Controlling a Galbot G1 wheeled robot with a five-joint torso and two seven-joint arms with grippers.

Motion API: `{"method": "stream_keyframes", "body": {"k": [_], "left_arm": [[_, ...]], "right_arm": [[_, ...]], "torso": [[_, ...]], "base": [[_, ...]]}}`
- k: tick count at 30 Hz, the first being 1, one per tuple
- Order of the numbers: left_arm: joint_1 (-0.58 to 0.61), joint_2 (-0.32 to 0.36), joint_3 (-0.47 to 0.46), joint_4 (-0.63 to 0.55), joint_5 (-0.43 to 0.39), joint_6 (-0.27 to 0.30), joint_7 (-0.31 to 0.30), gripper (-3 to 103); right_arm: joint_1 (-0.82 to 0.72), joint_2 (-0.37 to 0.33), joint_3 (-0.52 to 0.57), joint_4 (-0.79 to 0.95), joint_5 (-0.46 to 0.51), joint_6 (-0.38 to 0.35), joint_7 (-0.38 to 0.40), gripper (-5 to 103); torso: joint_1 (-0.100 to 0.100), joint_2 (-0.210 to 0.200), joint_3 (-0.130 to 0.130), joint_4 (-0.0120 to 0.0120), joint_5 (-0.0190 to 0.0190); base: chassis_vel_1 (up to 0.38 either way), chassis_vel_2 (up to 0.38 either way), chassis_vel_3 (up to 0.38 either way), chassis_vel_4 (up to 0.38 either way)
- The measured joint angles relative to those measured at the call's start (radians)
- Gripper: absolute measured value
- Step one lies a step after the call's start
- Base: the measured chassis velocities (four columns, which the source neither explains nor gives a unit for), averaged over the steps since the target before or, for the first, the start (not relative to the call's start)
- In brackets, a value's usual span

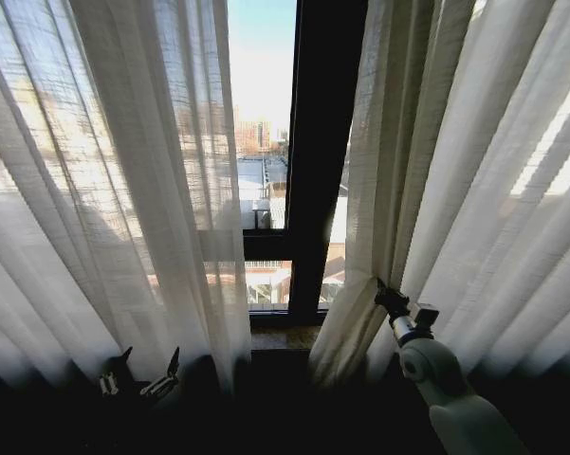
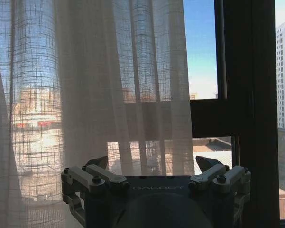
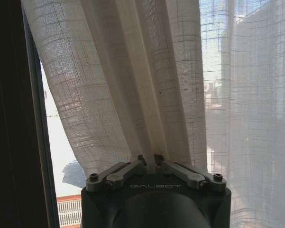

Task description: Open the curtains by pulling them apart, changing their state from closed to fully open.

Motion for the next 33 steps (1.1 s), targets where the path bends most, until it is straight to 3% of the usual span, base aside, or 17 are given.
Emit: {"method": "stream_keyframes", "body": {"k": [33], "left_arm": [[0.004, -0.004, 0.003, 0.000, 0.000, -0.002, 0.002, 100]], "right_arm": [[-0.010, -0.003, 0.026, -0.020, -0.001, 0.003, 0.013, 0]], "torso": [[0.000, 0.000, 0.000, -0.0001, -0.0002]], "base": [[-0.353, -0.354, 0.356, 0.358]]}}
